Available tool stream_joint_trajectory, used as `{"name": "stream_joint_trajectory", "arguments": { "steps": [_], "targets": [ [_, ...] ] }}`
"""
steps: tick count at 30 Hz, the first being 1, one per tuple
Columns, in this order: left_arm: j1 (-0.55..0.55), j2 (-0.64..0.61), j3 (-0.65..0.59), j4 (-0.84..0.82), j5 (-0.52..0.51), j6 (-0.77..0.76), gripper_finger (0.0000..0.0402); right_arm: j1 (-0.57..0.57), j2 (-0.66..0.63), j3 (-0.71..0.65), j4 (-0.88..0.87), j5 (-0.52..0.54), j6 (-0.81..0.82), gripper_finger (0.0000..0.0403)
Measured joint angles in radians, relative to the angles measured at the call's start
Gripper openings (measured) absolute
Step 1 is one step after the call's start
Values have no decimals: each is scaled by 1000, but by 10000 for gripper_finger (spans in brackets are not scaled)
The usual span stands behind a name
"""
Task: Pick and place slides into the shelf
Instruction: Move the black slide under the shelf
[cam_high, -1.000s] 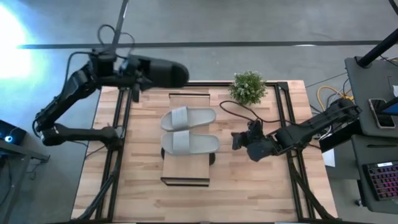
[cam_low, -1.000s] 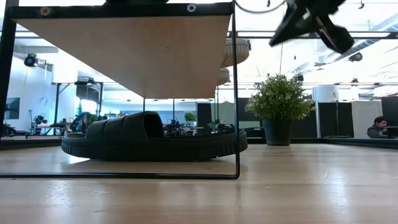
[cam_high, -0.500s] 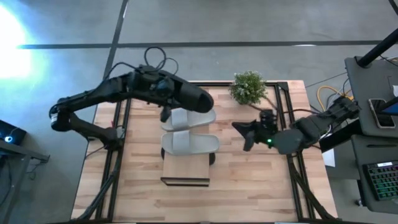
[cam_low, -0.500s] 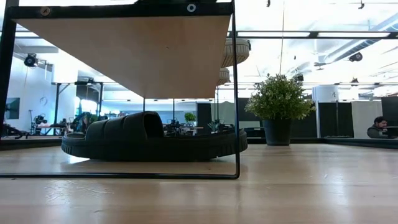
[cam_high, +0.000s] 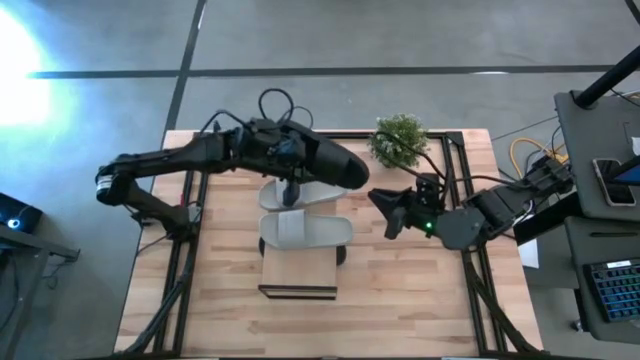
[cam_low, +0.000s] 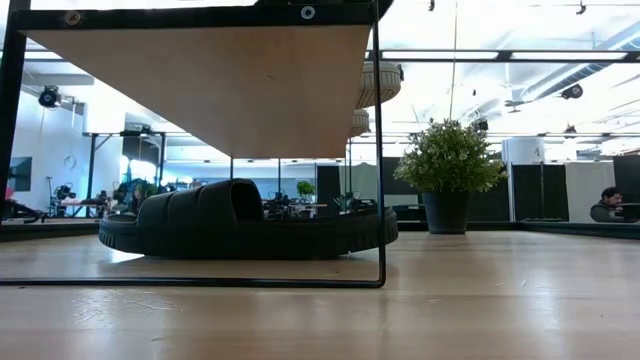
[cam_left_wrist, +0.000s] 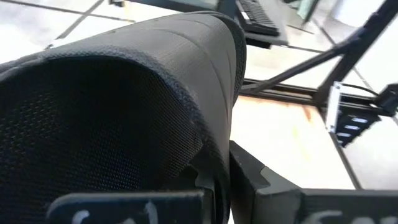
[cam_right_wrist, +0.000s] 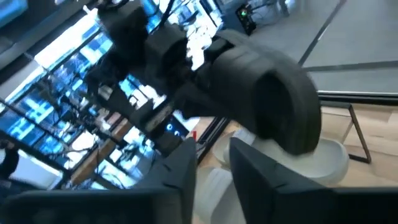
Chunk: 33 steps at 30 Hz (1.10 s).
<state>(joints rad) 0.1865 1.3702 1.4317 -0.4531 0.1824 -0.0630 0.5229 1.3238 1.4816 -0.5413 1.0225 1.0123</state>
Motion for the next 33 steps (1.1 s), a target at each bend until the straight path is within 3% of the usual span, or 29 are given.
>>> {"name": "stream_joint_trajectory", "arguments": {
  "steps": [6,11,18,33],
  "targets": [
    [-43,49,44,16,-14,29,0,-30,19,-2,-1,2,77,159],
    [-75,76,83,32,-71,73,0,-56,47,-4,-1,10,152,188],
    [-103,87,100,26,-163,129,0,-59,62,-4,-8,108,219,187],
    [-136,123,115,24,-168,236,0,-126,88,-5,0,40,306,182]
  ]
}}
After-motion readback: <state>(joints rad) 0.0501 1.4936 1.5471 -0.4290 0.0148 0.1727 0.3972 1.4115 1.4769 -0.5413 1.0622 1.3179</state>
